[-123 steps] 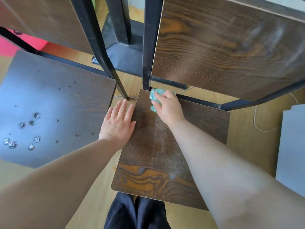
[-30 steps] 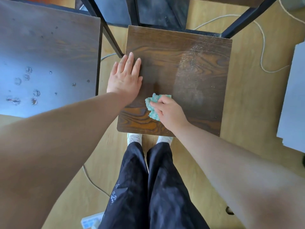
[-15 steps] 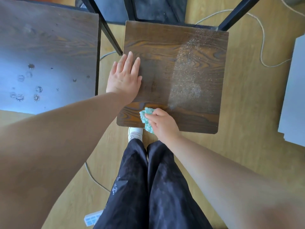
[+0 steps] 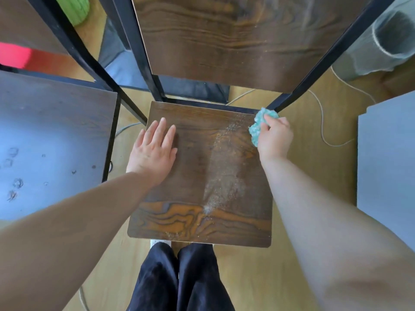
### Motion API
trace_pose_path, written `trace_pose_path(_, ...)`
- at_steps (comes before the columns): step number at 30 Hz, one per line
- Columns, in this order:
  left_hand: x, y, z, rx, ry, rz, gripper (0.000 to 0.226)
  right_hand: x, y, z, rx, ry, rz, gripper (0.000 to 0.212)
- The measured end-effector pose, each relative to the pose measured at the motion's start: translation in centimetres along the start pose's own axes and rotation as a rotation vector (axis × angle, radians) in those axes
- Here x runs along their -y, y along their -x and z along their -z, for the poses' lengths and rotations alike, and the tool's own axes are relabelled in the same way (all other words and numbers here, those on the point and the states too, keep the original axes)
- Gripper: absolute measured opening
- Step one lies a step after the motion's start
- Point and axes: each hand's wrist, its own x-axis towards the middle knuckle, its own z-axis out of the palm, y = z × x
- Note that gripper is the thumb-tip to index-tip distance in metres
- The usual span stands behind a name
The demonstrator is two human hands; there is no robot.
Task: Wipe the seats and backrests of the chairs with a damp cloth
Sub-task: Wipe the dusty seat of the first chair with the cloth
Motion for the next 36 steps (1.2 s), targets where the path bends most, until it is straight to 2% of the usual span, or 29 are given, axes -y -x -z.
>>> trace_pose_path(8,-0.2,-3.2,0.4,-0.007,-0.001,0.024,0.06,0.4,-1.7,-2.6,0.027,0.094,-0.085,0.037)
trace_pose_path(17,-0.3,-4.0,0.6,0.013,0.012,0.037,0.059,0.5,0.6,-4.2,0.239,0.112,0.266,0.039)
trace_pose_path(36,1.0,0.7,-0.3,0.044,-0.003,0.007,0.058,-1.2,11.2,-5.3,0.498,0.121,0.551,0.034)
